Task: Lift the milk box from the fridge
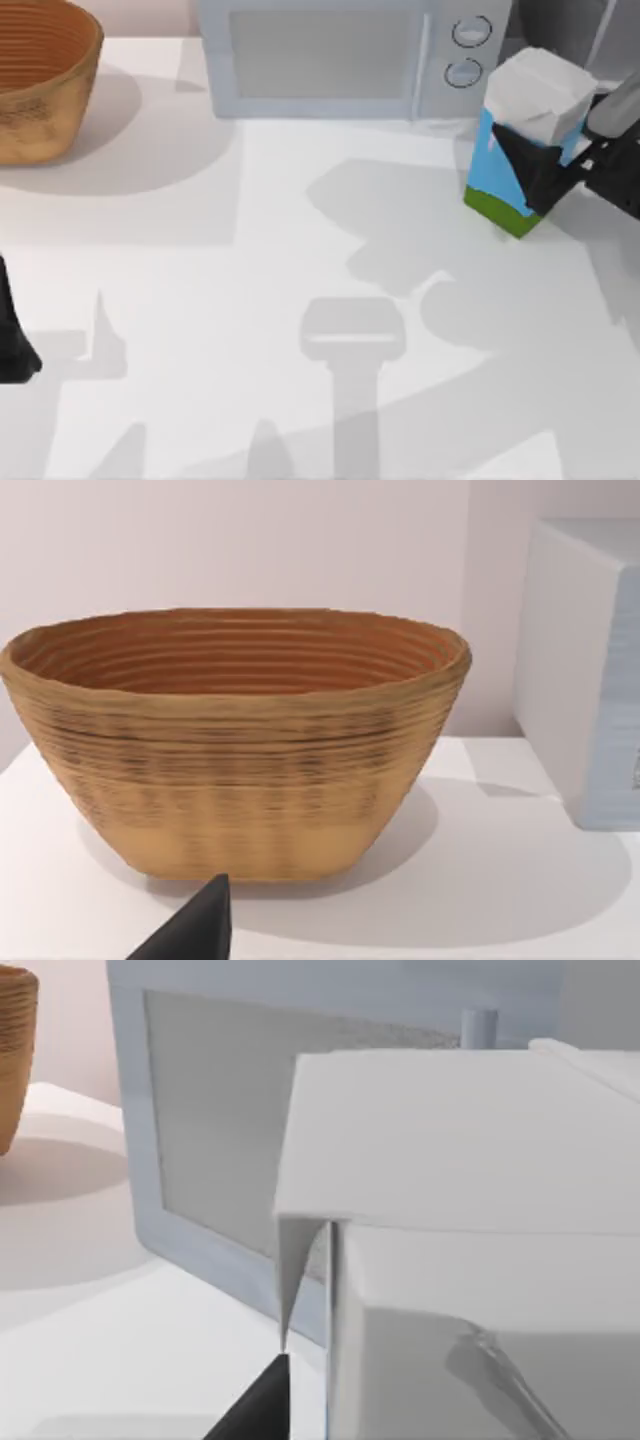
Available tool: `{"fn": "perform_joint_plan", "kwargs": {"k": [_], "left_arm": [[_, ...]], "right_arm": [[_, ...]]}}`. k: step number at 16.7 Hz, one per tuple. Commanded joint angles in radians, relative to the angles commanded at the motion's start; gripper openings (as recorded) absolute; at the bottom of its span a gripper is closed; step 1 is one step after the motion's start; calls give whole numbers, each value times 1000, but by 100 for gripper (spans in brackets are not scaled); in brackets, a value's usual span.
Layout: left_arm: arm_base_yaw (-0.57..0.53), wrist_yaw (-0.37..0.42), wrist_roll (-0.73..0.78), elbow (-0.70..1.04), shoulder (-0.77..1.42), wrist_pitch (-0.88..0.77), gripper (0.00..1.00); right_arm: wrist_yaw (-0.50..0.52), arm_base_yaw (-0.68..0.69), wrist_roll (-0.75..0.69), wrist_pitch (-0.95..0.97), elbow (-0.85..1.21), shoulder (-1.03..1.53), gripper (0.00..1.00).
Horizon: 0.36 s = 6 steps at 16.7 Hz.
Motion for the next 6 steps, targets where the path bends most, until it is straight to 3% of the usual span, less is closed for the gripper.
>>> {"fn": "perform_joint_plan", "kwargs": {"k": [6], "left_arm": [[0, 0, 0, 0, 0, 0, 100]], "right_arm": [[0, 0, 0, 0, 0, 0, 100]]}}
